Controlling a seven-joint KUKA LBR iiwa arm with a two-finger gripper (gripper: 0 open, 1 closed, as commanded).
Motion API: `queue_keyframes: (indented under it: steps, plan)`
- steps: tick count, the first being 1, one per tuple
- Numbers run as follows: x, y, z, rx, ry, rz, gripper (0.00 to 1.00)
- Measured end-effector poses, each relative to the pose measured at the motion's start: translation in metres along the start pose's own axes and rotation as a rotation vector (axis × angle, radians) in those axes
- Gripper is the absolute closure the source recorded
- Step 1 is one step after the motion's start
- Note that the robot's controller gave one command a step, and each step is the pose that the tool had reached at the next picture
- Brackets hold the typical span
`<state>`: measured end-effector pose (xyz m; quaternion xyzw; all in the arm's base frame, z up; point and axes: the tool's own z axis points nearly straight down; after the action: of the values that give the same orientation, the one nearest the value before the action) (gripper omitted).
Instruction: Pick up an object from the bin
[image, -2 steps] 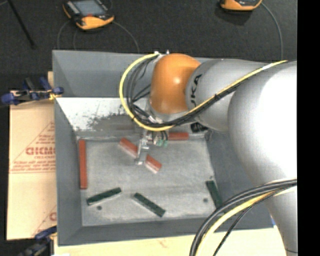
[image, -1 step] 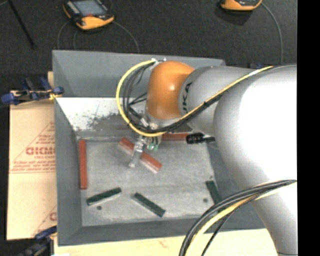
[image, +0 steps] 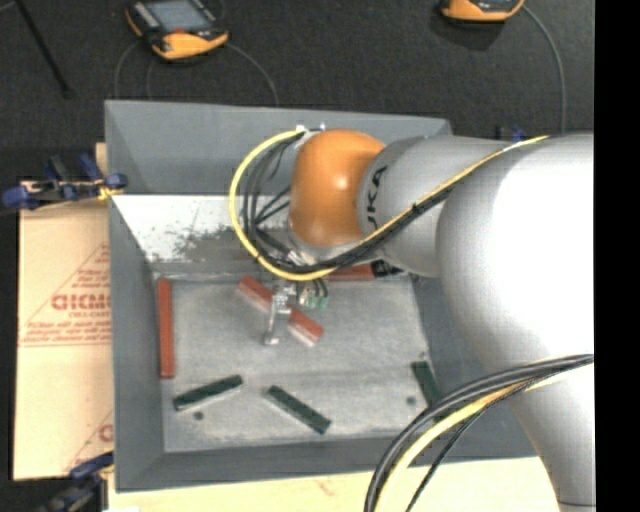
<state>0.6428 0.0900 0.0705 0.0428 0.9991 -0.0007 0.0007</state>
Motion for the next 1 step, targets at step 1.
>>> queue_keyframes:
  steps: [1]
  plan:
    - [-0.0048,-0.0022,-0.005,-0.004,0.003,0.239,0.0]
